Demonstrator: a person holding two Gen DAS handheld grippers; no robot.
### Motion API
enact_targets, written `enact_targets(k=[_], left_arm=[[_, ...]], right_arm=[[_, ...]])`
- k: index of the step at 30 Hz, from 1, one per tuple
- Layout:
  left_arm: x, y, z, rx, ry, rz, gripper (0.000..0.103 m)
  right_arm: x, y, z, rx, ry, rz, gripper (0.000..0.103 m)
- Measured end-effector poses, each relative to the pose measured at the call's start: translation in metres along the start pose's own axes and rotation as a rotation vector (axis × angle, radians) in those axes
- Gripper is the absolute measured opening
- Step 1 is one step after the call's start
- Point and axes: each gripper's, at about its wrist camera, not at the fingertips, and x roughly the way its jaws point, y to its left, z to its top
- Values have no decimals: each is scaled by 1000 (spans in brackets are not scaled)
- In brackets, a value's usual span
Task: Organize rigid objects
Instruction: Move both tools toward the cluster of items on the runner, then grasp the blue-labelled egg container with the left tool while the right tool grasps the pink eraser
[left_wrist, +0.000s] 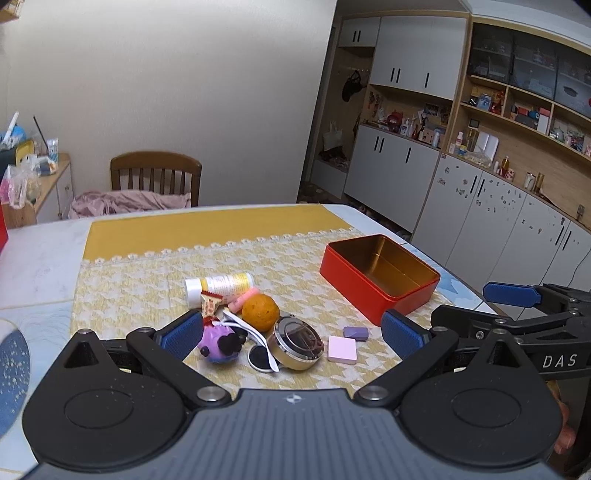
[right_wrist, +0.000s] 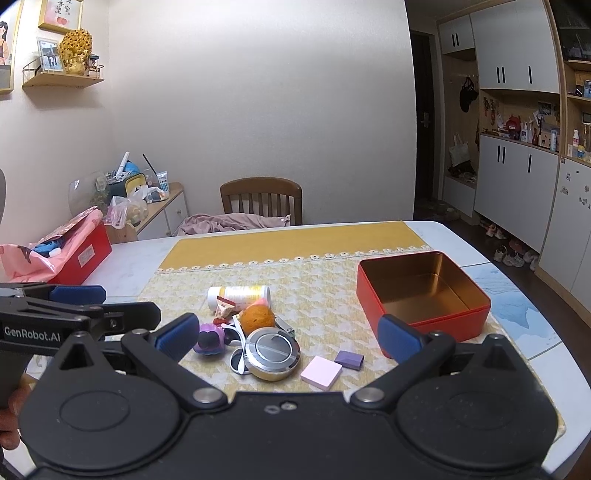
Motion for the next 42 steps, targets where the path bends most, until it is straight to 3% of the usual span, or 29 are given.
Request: enact_targets(k=[14,25,32,42], left_arm=[[1,5,2,-10,-12,4,103],[7,9,-4,0,39,37,103],[13,28,-9,-41,48,116,103],[39,53,-42,-39,131,199,103]], right_arm=[[9,4,1,-12,19,2,103],[20,4,-2,-28,46,3,103],[32,-3,-7,-50,72,31,103],[70,-30,-26,-105,198,52,103]])
